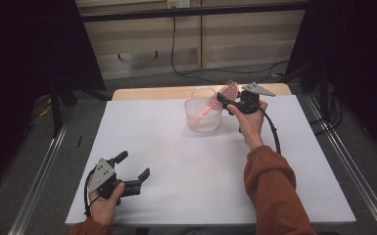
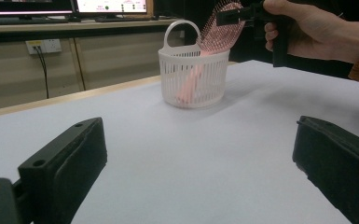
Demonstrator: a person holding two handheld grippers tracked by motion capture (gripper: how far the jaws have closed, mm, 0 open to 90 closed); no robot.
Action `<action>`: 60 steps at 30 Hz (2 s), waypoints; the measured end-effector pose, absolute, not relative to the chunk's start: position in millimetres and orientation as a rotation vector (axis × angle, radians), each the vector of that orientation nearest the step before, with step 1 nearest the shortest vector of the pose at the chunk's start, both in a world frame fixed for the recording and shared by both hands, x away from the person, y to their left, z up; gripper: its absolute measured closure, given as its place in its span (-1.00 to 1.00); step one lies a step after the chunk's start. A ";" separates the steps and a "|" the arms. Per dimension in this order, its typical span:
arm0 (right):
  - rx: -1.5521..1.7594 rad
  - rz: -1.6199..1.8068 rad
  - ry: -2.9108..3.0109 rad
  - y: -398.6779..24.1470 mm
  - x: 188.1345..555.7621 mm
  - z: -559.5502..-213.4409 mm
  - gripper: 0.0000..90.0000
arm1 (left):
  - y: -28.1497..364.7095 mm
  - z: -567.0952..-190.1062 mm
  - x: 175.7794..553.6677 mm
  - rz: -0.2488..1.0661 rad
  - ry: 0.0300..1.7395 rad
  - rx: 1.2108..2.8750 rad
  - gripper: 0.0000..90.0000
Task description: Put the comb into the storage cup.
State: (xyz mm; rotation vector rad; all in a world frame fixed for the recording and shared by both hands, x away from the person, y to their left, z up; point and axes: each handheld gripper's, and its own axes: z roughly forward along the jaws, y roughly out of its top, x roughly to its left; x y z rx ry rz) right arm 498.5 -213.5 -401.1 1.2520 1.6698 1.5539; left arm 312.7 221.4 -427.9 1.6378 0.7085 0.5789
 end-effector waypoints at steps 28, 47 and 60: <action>1.240 1.545 1.654 -220.6 493.8 -392.4 -0.99 | 225.1 -426.5 310.1 0.591 0.733 1.617 -0.93; 1.162 1.496 1.650 -224.3 481.2 -380.0 -0.98 | 233.2 -425.8 312.5 0.609 0.777 1.583 -0.93; 1.123 1.478 1.655 -223.3 470.0 -375.6 -0.99 | 234.4 -423.8 312.0 0.606 0.764 1.569 -0.93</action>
